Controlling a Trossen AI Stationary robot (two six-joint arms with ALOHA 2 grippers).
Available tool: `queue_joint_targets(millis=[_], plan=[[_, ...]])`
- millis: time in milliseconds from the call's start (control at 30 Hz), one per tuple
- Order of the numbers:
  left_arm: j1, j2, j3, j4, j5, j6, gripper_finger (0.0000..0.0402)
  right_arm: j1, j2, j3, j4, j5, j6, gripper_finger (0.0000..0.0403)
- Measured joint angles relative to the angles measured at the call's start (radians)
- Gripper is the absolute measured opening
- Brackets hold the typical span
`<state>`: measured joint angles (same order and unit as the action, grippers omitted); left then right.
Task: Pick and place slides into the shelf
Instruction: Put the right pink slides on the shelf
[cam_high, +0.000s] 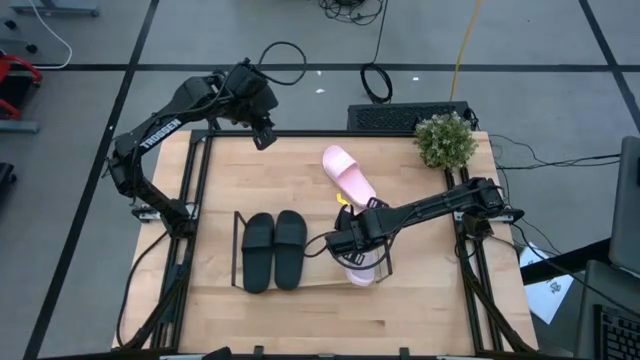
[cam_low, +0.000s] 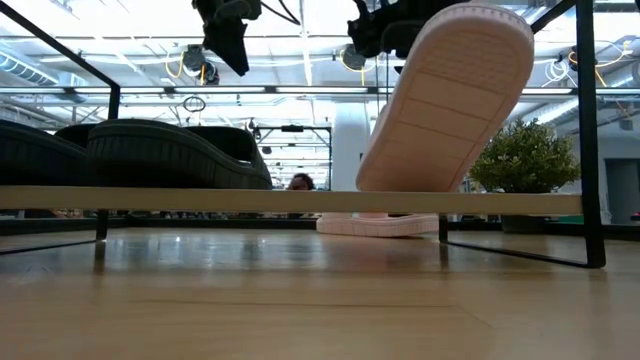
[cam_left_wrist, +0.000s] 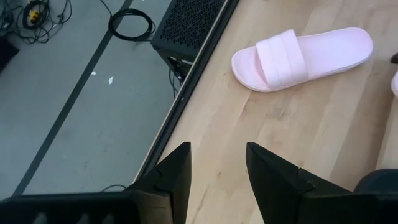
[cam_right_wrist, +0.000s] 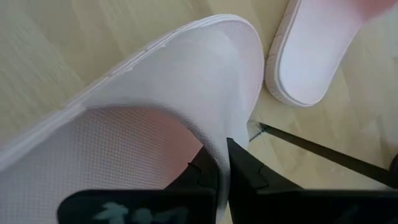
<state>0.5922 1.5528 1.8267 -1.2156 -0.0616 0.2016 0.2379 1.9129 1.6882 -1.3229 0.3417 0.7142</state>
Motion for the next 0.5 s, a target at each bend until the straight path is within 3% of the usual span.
queue_joint_targets(millis=[500], plan=[[-0.034, 0.0, 0.0, 0.0, 0.0, 0.006, 0.0149, 0.007, 0.0, -0.001, 0.001, 0.021, 0.007, 0.0]])
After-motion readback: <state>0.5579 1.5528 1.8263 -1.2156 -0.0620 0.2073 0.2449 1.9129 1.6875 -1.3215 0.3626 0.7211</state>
